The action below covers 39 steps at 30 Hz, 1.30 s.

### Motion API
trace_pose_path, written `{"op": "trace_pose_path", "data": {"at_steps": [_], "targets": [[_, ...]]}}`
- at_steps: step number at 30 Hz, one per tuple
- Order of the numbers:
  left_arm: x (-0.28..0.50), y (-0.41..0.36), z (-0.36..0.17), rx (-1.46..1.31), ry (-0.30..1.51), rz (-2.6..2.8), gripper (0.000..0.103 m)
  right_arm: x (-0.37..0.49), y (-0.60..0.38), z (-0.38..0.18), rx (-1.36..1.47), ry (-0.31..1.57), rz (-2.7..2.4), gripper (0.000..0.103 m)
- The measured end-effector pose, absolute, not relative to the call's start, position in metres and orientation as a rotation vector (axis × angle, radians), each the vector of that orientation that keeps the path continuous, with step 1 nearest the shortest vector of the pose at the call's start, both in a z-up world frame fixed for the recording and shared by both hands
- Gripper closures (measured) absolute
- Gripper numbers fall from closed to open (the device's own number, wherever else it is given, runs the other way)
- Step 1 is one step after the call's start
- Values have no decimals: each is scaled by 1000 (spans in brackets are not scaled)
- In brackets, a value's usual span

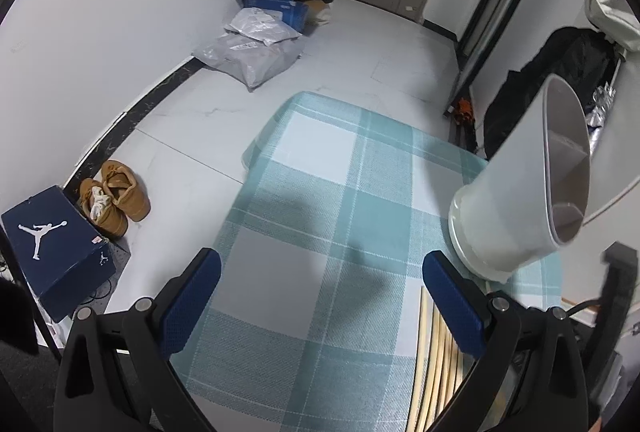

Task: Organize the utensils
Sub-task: 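Lower the right gripper onto the wooden chopsticks and grasp one chopstick, then grasp a wooden chopstick with the left gripper while the right gripper lifts its chopstick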

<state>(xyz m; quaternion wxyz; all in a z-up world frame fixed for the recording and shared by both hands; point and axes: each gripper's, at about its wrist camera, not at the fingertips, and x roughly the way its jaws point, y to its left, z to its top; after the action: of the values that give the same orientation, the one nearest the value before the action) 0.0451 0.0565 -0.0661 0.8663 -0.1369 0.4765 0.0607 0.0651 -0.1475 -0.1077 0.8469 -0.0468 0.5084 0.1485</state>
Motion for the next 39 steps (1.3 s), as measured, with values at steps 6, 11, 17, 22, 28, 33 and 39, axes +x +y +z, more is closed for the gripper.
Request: {"op": "trace_pose_path", "data": {"at_steps": [6, 11, 17, 22, 28, 33, 39], "targets": [[43, 41, -79, -277, 1062, 38, 4, 45, -184, -85, 41, 988, 330, 99], [40, 23, -89, -230, 1128, -19, 5, 45, -180, -82, 122, 934, 344, 99], [41, 11, -97, -149, 1171, -31, 12, 44, -200, -65, 221, 833, 322, 99], [39, 7, -104, -117, 1213, -17, 24, 37, -224, -46, 270, 754, 310, 99], [23, 4, -97, -169, 1214, -82, 24, 40, -238, -39, 284, 729, 312, 99], [19, -3, -104, -161, 1253, -96, 31, 37, -238, -42, 308, 725, 321, 99], [11, -7, -88, -219, 1241, -124, 35, 39, -238, -44, 310, 716, 323, 99]]}}
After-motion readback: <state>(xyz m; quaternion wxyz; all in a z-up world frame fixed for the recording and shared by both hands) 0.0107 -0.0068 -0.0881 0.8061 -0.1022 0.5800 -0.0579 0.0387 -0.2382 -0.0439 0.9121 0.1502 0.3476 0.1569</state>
